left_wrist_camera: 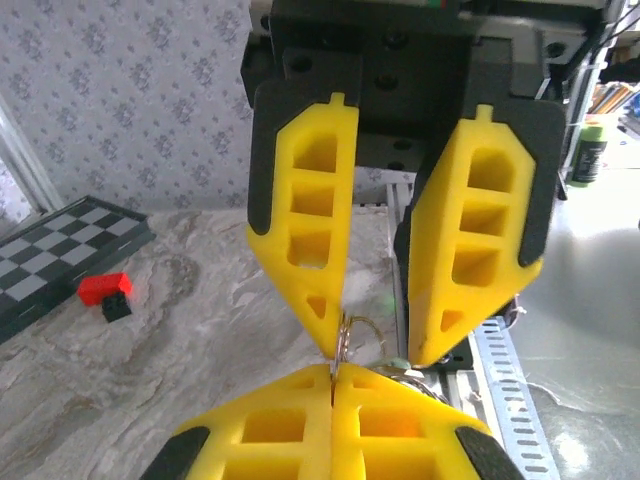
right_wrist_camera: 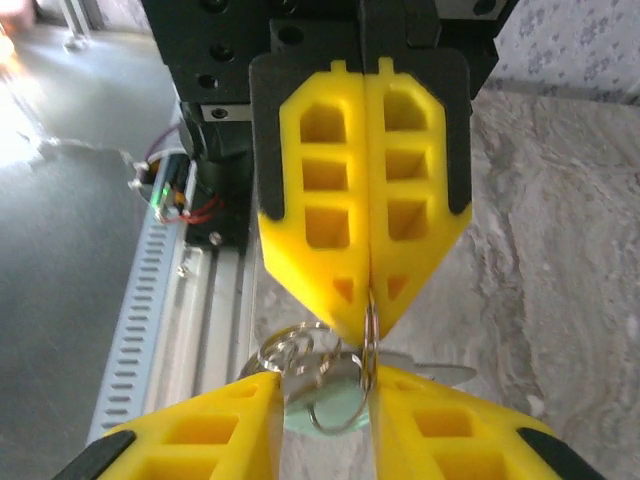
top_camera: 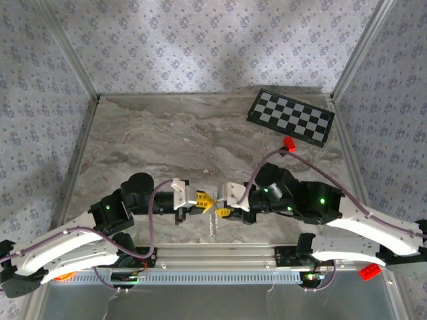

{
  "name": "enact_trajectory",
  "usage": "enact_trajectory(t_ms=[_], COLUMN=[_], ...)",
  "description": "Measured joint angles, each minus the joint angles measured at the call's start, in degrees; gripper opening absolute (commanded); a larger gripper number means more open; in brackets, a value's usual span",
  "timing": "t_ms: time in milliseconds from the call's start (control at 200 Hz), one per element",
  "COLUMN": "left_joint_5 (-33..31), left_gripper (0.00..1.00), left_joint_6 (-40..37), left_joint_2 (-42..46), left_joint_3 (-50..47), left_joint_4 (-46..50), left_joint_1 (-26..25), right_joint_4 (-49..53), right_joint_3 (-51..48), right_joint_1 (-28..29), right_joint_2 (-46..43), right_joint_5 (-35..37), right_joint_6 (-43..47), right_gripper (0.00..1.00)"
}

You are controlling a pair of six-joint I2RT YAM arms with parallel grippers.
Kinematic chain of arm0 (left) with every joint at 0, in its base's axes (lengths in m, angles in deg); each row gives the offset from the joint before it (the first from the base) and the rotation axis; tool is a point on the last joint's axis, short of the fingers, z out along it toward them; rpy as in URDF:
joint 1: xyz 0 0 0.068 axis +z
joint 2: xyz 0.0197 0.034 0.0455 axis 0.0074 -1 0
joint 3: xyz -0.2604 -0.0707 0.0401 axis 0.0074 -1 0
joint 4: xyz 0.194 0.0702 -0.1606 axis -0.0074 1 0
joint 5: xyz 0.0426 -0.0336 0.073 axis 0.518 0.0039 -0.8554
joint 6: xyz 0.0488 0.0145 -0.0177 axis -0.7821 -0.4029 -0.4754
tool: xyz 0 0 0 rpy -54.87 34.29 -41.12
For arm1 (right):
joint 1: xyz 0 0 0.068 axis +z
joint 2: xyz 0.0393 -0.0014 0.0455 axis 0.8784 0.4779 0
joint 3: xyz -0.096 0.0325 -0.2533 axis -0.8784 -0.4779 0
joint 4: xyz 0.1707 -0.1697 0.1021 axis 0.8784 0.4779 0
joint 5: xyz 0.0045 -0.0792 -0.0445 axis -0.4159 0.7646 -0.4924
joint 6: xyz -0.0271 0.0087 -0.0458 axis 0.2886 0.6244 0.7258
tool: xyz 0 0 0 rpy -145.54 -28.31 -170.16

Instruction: Put the keys on the keyring

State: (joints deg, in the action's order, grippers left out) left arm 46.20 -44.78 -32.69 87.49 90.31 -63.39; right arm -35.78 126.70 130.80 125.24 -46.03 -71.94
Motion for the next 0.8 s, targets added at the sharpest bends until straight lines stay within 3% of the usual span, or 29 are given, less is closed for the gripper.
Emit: enact_trajectory(t_ms=[155,370,800], left_joint_5=[1.8,3.6,3.6], left_gripper=[0.0,0.0,0.0], left_joint_6=[-0.3,-0.2,-0.2], left_joint_2=[0.0,0.0,-1.6], left_joint_3=[0.0,0.0,0.0], left_joint_4=[-1.1,-4.3,-7.6], left_joint_1=[-0.1,-0.1,-0.1], right_joint_4=[-7.7,-14.1,-18.0], right_joint_3=[-6.3,-8.4,-9.4], right_joint_1=[-1.3,-2.5,-4.7], right_joint_2=[-6.6,-8.8,-7.7], right_joint_5=[-2.8,-4.9,-6.8], right_joint_6=[-3.9,-7.5,-10.6], right_gripper=[0.33,0.49,0.4])
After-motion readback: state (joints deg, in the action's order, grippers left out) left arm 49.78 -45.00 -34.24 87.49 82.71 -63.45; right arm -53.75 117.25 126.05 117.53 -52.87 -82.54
